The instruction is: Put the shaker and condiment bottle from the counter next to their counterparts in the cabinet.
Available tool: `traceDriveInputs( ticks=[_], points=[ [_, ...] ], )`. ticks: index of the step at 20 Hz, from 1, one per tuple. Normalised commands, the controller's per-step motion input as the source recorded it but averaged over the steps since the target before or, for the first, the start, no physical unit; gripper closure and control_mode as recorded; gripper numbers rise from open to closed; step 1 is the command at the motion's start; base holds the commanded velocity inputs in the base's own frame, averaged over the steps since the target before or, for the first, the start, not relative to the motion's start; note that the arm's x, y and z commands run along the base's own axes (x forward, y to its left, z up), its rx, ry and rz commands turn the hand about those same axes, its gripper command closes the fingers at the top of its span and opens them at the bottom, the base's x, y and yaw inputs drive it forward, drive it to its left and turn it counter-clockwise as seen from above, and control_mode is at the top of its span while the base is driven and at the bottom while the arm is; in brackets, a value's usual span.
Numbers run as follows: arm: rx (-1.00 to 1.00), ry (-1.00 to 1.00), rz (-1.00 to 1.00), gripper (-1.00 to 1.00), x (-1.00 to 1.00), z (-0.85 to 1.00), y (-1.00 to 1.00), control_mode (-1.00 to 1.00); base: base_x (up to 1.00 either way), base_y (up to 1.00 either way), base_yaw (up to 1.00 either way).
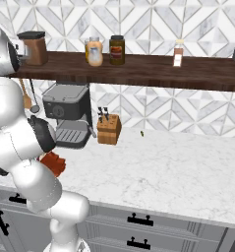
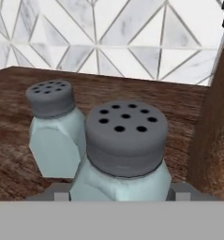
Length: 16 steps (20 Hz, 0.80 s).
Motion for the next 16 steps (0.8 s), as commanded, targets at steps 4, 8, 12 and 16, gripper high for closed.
traceDriveInputs(
  ticks=[4,8,12,16],
  points=[
    [0.00,0.00,0.00,-1.00,0.02,-0.10,0.02,-1.00,0.00,0.00,0.00],
    [0.00,0.00,0.00,-1.00,0.06,-0.08,0.00,-1.00,0.00,0.00,0.00],
    [0.00,0.00,0.00,-1.00,0.05,-0.05,0.00,-1.00,0.00,0.00,0.00],
    [0.00,0.00,0.00,-1.00,0.02,-0.04,0.00,-1.00,0.00,0.00,0.00]
  ],
)
